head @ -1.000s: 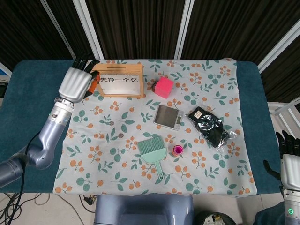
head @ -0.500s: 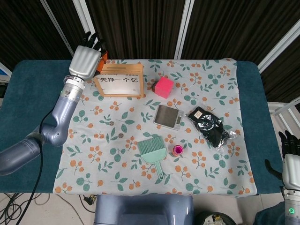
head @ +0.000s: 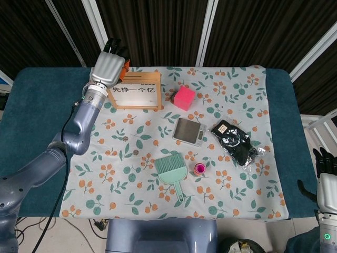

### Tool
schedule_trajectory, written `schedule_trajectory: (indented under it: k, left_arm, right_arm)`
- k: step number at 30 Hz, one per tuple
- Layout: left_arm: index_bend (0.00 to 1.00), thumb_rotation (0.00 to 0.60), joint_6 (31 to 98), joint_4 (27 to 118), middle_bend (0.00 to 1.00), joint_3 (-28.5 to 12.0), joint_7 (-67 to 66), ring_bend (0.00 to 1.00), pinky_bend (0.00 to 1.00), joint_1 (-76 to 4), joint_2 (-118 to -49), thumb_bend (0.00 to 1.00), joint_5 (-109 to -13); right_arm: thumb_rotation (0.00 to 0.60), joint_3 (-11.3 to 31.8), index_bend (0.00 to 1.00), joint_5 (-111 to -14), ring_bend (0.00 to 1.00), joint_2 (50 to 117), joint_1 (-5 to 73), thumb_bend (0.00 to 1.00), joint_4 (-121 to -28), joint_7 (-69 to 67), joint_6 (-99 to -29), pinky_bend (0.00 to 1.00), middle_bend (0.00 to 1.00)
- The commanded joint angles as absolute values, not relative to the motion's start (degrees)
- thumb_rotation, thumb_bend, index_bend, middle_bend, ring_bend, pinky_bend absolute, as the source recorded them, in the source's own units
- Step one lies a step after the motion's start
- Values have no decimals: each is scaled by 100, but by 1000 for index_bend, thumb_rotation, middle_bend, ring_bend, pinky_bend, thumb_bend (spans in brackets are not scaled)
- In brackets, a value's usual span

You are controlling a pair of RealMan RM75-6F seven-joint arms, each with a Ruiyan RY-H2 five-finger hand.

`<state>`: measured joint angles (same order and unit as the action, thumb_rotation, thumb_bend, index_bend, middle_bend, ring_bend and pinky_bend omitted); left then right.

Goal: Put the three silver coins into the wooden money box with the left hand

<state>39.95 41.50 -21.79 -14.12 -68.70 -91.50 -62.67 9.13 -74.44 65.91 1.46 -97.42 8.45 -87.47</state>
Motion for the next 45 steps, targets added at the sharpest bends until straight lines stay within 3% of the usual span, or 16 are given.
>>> schedule_trajectory:
  k: [1,14,45]
  left_arm:
    - [666,600,3893,3867,193,-2114,-1297,0,0,-6988,-9336,464,-6308]
    - [656,600,3794,3134,192,-1959,-1066,0,0,-7242,-9759,428,-6496]
    - [555,600,3786,2962,178,-1896,-1248,0,0,-7299,-9881,345,-6489]
  right_arm:
    - [600,923,27,-7425,23,6592,143,358,-9746,843,-8752,0,20]
    - [600,960,27,-7357,23,6593,137,357,-9761,836,-8767,0,21]
    - [600,1009,27,-7234,24,6597,128,358,-9794,863,-8778,0,21]
